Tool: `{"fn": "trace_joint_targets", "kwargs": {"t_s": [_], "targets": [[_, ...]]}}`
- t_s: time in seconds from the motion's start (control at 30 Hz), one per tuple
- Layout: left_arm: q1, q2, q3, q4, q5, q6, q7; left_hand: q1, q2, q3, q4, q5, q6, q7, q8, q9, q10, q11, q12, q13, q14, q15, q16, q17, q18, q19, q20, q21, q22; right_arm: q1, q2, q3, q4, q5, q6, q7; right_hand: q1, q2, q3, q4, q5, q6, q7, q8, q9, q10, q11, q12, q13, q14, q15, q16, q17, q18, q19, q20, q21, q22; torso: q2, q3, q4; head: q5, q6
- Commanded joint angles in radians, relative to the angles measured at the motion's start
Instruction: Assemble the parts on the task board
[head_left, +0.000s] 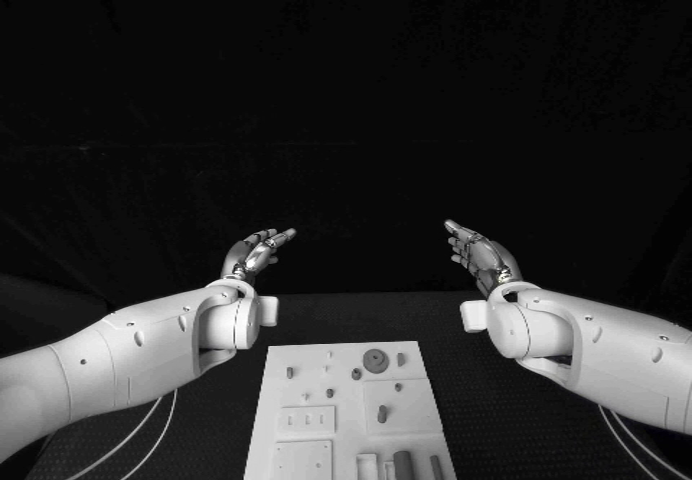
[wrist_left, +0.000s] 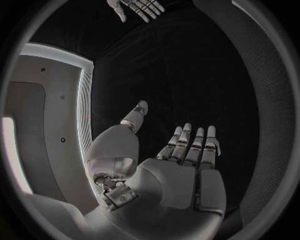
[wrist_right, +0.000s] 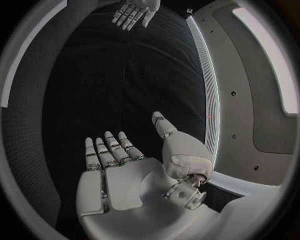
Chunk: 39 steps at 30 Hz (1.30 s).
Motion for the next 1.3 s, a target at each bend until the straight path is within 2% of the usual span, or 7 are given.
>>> {"fn": "trace_joint_targets", "kwargs": {"t_s": [0.03, 0.3, 0.47, 0.53, 0.67, 1.07, 1.3], "targets": [[0.030, 0.026, -0.012, -0.083, -0.038, 0.161, -0.092, 0.008, 0.003, 0.007, -0.001, 0.003, 0.007, 0.004, 0.005, 0.008, 0.006, 0.002, 0.005, 0.001, 0.010, 0.004, 0.005, 0.008, -0.008, 0.007, -0.001, 0.004, 0.013, 0.027, 0.012, -0.005, -0.065, -0.091, 0.246, -0.126, 0.105, -0.014, 0.041, -0.071, 0.005, 0.016, 0.099, 0.018, 0.024, 0.032, 0.009, 0.010, 0.006, 0.007, 0.021, 0.018, 0.020, -0.007, 0.000, 0.017, 0.016, 0.044, 0.000, 0.0001, -0.0002, 0.000, 0.000], [0.069, 0.059, -0.032, -0.187, -0.049, 0.228, -0.135, 0.003, 0.008, 0.009, 0.000, 0.003, 0.038, 0.015, 0.029, 0.040, 0.015, 0.007, 0.021, 0.005, 0.054, 0.008, 0.028, 0.058, -0.008, 0.025, -0.004, 0.008, 0.055, 0.065, 0.027, -0.013, -0.153, -0.131, 0.372, -0.194, 0.206, -0.053, 0.050, -0.072, 0.006, 0.038, 0.107, 0.044, 0.056, 0.086, 0.017, 0.025, 0.014, 0.030, 0.031, 0.046, 0.059, -0.005, 0.005, 0.019, 0.037, 0.098, 0.000, 0.0001, -0.0002, 0.000, 0.000], [0.072, 0.052, -0.033, -0.185, -0.048, 0.319, -0.170, 0.003, 0.011, 0.021, -0.003, 0.006, 0.154, 0.081, 0.097, 0.110, 0.082, 0.048, 0.070, 0.023, 0.230, 0.037, 0.118, 0.164, 0.011, 0.126, -0.020, 0.039, 0.172, 0.070, 0.032, -0.015, -0.209, -0.351, 0.376, -0.216, 0.266, -0.081, 0.051, -0.073, 0.007, 0.104, 0.132, 0.094, 0.122, 0.249, 0.044, 0.075, 0.039, 0.171, 0.051, 0.165, 0.218, 0.023, 0.079, 0.004, 0.114, 0.419, -0.001, -0.0017, 0.0011, -0.002, -0.019], [0.072, 0.042, -0.034, -0.172, -0.049, 0.326, -0.170, 0.007, 0.004, 0.030, -0.005, 0.007, 0.190, 0.120, 0.108, 0.110, 0.124, 0.086, 0.096, 0.032, 0.292, 0.020, 0.149, 0.175, 0.028, 0.172, -0.031, 0.053, 0.171, 0.070, 0.034, -0.015, -0.216, -0.375, 0.378, -0.216, 0.283, -0.090, 0.055, -0.074, 0.006, 0.139, 0.140, 0.117, 0.151, 0.285, 0.064, 0.091, 0.044, 0.268, 0.050, 0.229, 0.292, 0.050, 0.168, -0.008, 0.178, 0.649, -0.001, -0.0020, 0.0018, -0.003, -0.021], [0.072, 0.037, -0.034, -0.164, -0.061, 0.338, -0.170, 0.030, -0.009, 0.056, -0.005, 0.007, 0.263, 0.124, 0.131, 0.108, 0.210, 0.091, 0.145, 0.048, 0.415, -0.025, 0.209, 0.197, 0.060, 0.283, -0.058, 0.087, 0.168, 0.070, 0.033, -0.015, -0.230, -0.488, 0.370, -0.208, 0.318, -0.106, 0.060, -0.074, 0.006, 0.201, 0.145, 0.154, 0.187, 0.368, 0.056, 0.129, 0.058, 0.365, 0.040, 0.268, 0.303, 0.084, 0.252, -0.018, 0.198, 0.648, -0.001, -0.0036, 0.0013, -0.005, -0.025], [0.073, -0.043, -0.034, -0.040, -0.182, 0.350, -0.212, 0.173, -0.015, 0.091, -0.009, 0.047, 0.469, 0.069, 0.184, 0.076, 0.479, -0.010, 0.304, 0.119, 0.726, -0.162, 0.338, 0.277, 0.111, 0.625, -0.138, 0.153, 0.124, 0.071, 0.043, -0.014, -0.231, -0.983, 0.453, -0.228, 0.509, -0.166, 0.108, -0.075, 0.005, 0.477, 0.083, 0.269, 0.229, 0.712, -0.081, 0.291, 0.164, 0.760, -0.115, 0.458, 0.404, 0.211, 0.619, -0.044, 0.323, 0.645, 0.005, -0.0037, 0.0000, -0.004, -0.044], [0.077, -0.119, -0.033, 0.077, -0.203, 0.375, -0.216, 0.210, -0.023, 0.067, -0.009, 0.039, 0.494, 0.059, 0.188, 0.070, 0.492, -0.023, 0.333, 0.144, 0.746, -0.177, 0.359, 0.299, 0.101, 0.666, -0.160, 0.149, 0.115, 0.084, 0.028, -0.014, -0.165, -1.101, 0.442, -0.264, 0.517, -0.179, 0.105, -0.074, 0.007, 0.499, 0.065, 0.246, 0.234, 0.806, -0.125, 0.361, 0.263, 0.894, -0.190, 0.565, 0.481, 0.254, 0.779, -0.059, 0.400, 0.662, 0.026, -0.0032, 0.0009, -0.012, -0.048]]}}
